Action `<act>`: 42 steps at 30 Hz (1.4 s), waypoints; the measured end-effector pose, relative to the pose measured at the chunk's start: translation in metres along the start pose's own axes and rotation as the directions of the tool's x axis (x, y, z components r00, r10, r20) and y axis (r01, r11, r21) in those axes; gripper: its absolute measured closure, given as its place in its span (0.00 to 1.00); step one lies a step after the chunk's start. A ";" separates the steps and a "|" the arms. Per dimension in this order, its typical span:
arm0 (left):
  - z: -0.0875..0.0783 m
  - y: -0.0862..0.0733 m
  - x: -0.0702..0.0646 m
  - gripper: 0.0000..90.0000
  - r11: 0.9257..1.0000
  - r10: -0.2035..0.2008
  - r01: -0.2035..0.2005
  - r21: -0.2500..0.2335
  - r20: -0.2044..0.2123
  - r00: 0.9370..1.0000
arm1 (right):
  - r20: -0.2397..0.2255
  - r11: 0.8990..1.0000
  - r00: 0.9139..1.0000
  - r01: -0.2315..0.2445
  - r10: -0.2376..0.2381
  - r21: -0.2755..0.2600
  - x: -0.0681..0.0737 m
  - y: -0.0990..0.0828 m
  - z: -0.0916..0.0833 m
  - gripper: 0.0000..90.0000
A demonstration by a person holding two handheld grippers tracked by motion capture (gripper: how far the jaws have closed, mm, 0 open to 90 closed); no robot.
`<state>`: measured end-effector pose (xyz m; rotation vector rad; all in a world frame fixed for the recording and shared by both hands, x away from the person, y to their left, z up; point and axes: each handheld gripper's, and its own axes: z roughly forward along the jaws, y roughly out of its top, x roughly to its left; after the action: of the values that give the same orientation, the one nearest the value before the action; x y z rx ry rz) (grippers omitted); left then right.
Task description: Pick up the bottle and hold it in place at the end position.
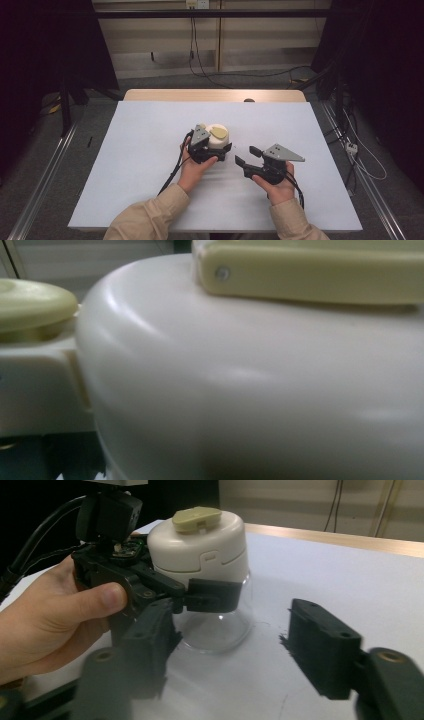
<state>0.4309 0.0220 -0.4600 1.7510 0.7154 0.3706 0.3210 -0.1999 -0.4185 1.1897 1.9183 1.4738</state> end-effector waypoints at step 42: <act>0.000 0.000 -0.001 0.05 1.000 -0.004 0.004 -0.001 -0.001 1.000 | -0.044 0.996 0.998 0.045 -0.041 0.083 0.006 0.033 0.022 0.94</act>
<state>0.4307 0.0213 -0.4600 1.7485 0.7194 0.3696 0.3466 -0.1806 -0.3940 1.1541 2.0395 1.4196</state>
